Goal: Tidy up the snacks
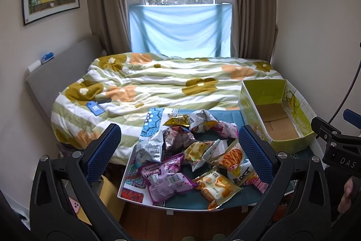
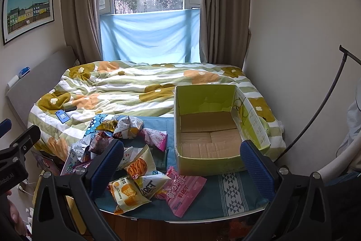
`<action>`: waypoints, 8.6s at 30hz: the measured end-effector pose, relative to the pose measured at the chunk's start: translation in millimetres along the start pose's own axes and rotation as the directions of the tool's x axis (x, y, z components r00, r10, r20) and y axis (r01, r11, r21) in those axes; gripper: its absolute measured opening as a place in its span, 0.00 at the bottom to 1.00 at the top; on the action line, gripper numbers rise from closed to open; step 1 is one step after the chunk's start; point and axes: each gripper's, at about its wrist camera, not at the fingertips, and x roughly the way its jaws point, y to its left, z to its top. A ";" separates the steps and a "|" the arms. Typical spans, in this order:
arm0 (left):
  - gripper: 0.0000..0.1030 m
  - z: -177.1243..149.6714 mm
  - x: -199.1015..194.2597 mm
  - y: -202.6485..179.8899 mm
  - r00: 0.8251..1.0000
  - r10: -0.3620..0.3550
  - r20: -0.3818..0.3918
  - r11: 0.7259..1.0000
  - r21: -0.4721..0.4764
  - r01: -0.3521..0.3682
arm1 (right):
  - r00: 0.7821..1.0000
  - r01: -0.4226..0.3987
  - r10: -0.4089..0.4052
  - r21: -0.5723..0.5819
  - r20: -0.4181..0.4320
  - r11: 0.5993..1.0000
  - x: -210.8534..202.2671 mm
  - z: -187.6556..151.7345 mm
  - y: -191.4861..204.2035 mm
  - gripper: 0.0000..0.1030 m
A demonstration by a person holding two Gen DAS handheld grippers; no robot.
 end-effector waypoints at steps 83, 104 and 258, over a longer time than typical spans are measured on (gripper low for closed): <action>0.77 -193.2 241.3 -76.4 0.836 -0.021 -0.549 0.927 -0.323 -0.188 | 0.822 -0.489 0.402 -0.137 -0.403 0.861 229.9 -140.4 -39.6 1.00; 0.64 -162.3 184.5 -95.5 0.867 0.002 -0.498 0.958 -0.248 -0.145 | 0.848 -0.484 0.414 -0.166 -0.331 0.859 191.2 -134.1 -36.2 0.68; 0.98 -109.3 96.4 59.0 0.946 -0.193 -0.261 0.947 0.201 0.248 | 0.966 -0.217 0.237 0.174 -0.103 0.961 68.6 -61.4 30.8 0.97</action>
